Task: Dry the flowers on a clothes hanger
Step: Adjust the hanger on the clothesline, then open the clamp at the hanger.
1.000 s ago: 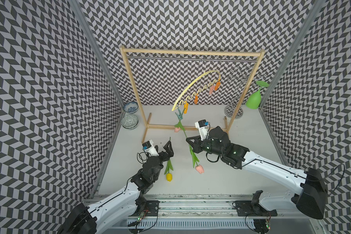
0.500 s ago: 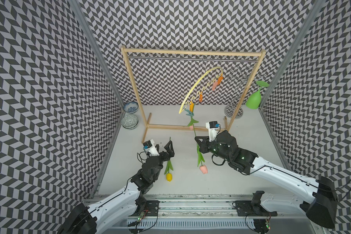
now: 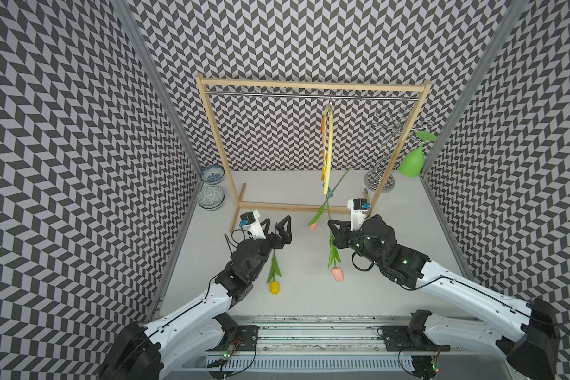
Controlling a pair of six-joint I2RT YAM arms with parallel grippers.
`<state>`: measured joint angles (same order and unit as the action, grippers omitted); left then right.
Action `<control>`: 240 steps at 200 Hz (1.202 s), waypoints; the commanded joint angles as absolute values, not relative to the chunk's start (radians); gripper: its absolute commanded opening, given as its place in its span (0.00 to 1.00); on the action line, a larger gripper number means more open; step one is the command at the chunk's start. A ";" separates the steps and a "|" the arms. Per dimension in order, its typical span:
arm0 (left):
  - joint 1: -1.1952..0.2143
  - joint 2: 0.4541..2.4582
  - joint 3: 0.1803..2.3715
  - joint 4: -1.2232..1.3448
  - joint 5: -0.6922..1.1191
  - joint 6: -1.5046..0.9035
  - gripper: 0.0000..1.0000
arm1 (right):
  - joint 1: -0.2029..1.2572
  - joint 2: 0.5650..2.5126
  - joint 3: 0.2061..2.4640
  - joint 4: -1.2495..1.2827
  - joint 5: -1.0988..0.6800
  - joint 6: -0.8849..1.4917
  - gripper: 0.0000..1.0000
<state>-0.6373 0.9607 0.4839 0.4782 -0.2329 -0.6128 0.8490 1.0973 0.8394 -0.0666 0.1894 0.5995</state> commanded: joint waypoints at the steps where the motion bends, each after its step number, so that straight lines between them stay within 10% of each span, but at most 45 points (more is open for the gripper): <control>1: -0.605 1.040 0.653 0.389 -0.043 -0.625 1.00 | 0.835 1.062 0.820 -0.022 0.246 0.628 0.00; 82: -0.560 1.420 1.016 0.516 0.361 -0.506 0.96 | 0.806 1.006 0.775 0.005 0.302 0.638 0.00; 240: -0.627 1.779 1.477 0.380 0.418 -0.416 0.89 | 0.588 1.055 0.829 0.040 0.121 0.528 0.00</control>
